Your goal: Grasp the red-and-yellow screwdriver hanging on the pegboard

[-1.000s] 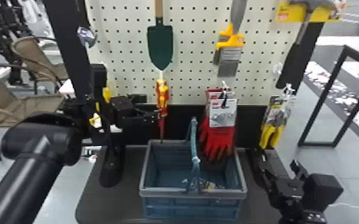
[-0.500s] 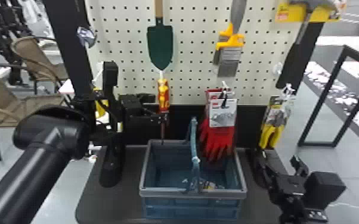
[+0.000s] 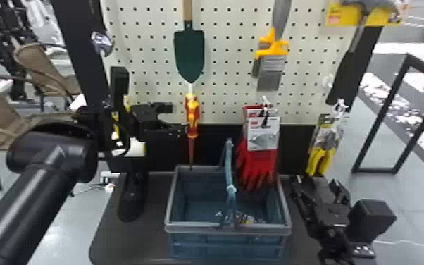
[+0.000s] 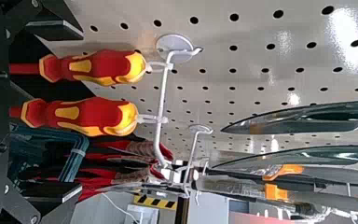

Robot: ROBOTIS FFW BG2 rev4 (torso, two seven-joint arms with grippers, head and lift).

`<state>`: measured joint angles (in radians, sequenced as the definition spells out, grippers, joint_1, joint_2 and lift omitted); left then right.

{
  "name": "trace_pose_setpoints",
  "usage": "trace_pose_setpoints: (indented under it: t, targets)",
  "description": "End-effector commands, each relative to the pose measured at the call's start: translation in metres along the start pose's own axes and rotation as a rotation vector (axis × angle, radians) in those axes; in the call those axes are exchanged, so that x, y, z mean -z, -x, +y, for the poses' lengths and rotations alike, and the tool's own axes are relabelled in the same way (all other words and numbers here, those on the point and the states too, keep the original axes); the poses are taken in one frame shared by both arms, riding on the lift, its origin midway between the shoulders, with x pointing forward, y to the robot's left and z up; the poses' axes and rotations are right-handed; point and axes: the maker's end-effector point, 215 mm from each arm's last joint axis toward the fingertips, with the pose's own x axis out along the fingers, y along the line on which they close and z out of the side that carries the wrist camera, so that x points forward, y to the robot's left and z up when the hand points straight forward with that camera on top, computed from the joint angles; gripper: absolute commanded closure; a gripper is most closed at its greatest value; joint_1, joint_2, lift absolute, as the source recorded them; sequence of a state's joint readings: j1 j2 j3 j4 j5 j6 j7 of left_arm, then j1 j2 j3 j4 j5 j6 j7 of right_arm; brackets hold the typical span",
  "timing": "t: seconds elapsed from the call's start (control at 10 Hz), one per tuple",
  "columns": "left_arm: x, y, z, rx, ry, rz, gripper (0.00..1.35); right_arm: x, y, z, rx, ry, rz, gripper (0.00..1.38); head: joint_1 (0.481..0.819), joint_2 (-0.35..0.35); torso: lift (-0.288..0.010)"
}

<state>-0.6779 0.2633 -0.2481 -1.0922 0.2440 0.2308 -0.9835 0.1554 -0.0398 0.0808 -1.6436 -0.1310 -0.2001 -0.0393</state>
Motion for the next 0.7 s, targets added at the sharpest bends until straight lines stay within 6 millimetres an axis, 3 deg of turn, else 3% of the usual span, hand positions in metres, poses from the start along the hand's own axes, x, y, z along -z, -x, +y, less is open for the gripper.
trace_pose_setpoints:
  t: [0.0, 0.5, 0.6]
  targets:
    - [-0.001, -0.004, -0.002, 0.012, 0.008, 0.006, 0.16, 0.002, -0.001, 0.006, -0.010, -0.009, 0.003, 0.40, 0.549, 0.000, -0.100]
    - [0.003, -0.024, -0.016, 0.060, 0.034, 0.009, 0.17, -0.001, -0.004, 0.012, -0.022, -0.018, -0.005, 0.40, 0.549, 0.000, -0.100]
    - [0.004, -0.026, -0.018, 0.064, 0.024, 0.017, 0.35, -0.001, -0.004, 0.012, -0.022, -0.018, -0.005, 0.40, 0.549, 0.000, -0.100]
